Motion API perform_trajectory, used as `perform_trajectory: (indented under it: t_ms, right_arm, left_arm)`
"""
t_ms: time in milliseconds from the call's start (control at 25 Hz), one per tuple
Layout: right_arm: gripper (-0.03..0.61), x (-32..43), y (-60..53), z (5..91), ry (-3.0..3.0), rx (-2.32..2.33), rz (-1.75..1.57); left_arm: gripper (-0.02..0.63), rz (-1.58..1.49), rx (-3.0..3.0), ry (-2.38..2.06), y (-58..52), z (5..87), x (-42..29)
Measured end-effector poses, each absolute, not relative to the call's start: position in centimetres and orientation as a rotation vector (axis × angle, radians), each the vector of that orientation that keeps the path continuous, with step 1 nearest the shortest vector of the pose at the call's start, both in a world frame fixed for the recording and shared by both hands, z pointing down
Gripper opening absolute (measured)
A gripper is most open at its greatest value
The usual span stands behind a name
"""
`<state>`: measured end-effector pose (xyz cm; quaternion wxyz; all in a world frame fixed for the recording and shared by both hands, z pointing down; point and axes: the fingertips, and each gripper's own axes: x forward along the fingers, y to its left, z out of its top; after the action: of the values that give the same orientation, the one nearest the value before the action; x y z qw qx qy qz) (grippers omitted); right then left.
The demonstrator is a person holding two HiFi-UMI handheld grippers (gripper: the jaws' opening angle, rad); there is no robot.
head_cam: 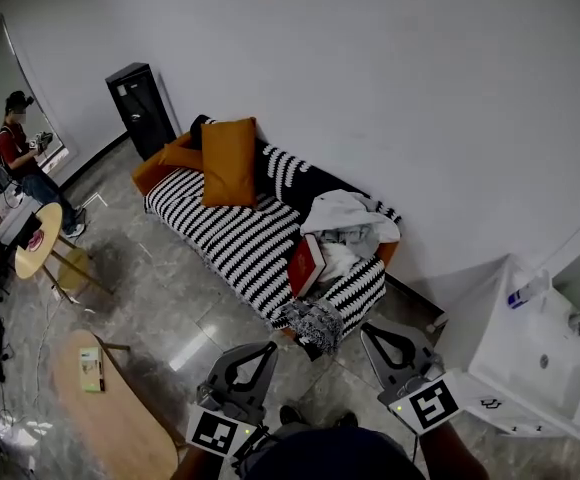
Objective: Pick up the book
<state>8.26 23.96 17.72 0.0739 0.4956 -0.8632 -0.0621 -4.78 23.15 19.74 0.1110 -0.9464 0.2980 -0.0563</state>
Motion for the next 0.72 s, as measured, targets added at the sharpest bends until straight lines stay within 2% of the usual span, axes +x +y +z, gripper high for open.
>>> perform_trajectory:
  t_ms: [400, 720]
  right_arm:
    - [0.014, 4.1, 20.5, 17.7, -2.582, 1.525, -0.212]
    - [0.014, 6.6, 17.2, 19.2, -2.564, 1.485, -0.153]
  left_arm:
    - [0.005, -0.173, -2.794, 0.803, 19.2, 20.5, -8.1]
    - [0.005, -0.200, -2.786, 0.837, 16.4, 21.2, -6.4]
